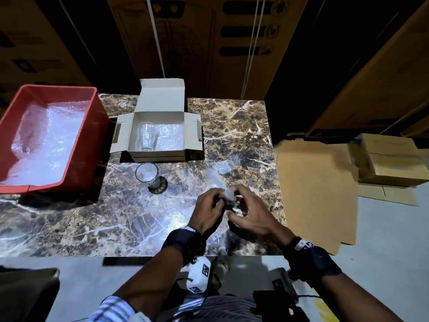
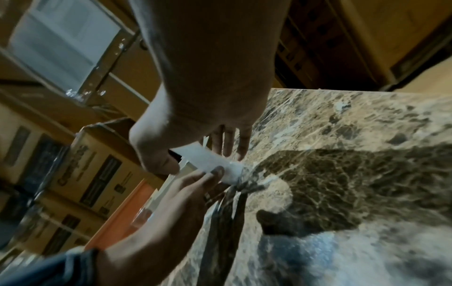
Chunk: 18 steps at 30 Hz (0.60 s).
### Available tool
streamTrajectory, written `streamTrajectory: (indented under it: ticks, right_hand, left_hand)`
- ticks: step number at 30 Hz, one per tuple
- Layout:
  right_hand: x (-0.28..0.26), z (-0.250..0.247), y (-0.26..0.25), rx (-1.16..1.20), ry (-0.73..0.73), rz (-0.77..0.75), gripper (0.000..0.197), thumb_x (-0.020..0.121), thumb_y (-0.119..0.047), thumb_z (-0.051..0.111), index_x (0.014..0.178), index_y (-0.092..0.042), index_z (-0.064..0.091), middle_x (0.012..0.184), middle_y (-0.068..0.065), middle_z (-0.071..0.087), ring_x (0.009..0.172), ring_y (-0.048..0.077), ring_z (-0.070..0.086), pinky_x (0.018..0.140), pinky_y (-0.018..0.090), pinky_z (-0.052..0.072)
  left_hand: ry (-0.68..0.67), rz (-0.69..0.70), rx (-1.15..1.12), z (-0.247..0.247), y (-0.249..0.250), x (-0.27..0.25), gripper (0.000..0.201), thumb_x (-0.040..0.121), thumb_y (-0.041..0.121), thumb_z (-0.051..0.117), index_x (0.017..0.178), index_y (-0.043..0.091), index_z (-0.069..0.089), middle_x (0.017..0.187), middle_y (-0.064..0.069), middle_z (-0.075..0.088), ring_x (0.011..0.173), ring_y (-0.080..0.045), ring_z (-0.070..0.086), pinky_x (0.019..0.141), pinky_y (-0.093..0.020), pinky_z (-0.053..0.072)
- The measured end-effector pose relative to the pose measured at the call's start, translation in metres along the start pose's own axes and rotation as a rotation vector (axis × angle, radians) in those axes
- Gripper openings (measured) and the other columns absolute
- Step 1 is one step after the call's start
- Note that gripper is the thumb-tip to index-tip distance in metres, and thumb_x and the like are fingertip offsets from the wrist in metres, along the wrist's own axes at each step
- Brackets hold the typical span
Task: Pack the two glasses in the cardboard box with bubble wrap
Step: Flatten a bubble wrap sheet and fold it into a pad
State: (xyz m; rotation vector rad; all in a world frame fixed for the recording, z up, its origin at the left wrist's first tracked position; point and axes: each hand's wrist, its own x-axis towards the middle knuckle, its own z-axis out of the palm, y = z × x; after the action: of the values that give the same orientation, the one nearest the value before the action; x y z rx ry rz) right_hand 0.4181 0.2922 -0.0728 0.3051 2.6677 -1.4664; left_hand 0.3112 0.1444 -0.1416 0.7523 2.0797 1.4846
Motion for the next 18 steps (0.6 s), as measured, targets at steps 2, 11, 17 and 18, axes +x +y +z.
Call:
streamTrajectory:
  ticks: [2, 11, 17, 18]
  right_hand:
    - [0.007, -0.002, 0.005, 0.163, -0.052, 0.053, 0.071, 0.087, -0.016, 0.075, 0.141, -0.04, 0.035, 0.131, -0.018, 0.053, 0.119, -0.004, 0.056, 0.098, 0.02, 0.05]
    - [0.039, 0.015, 0.007, 0.412, 0.088, 0.129, 0.015, 0.103, -0.022, 0.06, 0.115, -0.021, 0.07, 0.108, -0.005, 0.074, 0.099, 0.006, 0.069, 0.082, 0.017, 0.051]
    - [0.051, 0.02, 0.031, 0.355, 0.119, 0.178, 0.019, 0.099, -0.028, 0.064, 0.087, -0.016, 0.071, 0.084, 0.005, 0.073, 0.079, 0.021, 0.068, 0.078, 0.049, 0.055]
    - [0.052, 0.021, 0.033, 0.332, 0.122, 0.185, 0.02, 0.099, -0.031, 0.063, 0.087, -0.016, 0.071, 0.084, 0.006, 0.074, 0.08, 0.023, 0.069, 0.08, 0.051, 0.055]
  left_hand:
    - [0.001, -0.003, -0.008, -0.003, 0.005, -0.002, 0.018, 0.104, 0.025, 0.052, 0.112, 0.032, 0.066, 0.111, 0.011, 0.072, 0.105, -0.011, 0.069, 0.091, -0.043, 0.057]
    - [0.026, 0.011, -0.038, -0.009, 0.009, -0.001, 0.025, 0.104, 0.043, 0.05, 0.119, 0.026, 0.057, 0.116, 0.004, 0.06, 0.11, -0.014, 0.061, 0.093, -0.036, 0.051]
    - [0.025, -0.156, -0.209, -0.009, 0.01, 0.006, 0.04, 0.096, 0.027, 0.06, 0.134, 0.026, 0.046, 0.136, -0.001, 0.058, 0.119, -0.019, 0.066, 0.091, -0.043, 0.06]
    - [0.04, -0.173, -0.237, -0.008, 0.009, 0.007, 0.045, 0.094, 0.025, 0.061, 0.136, 0.029, 0.045, 0.137, -0.001, 0.058, 0.114, -0.02, 0.068, 0.086, -0.044, 0.06]
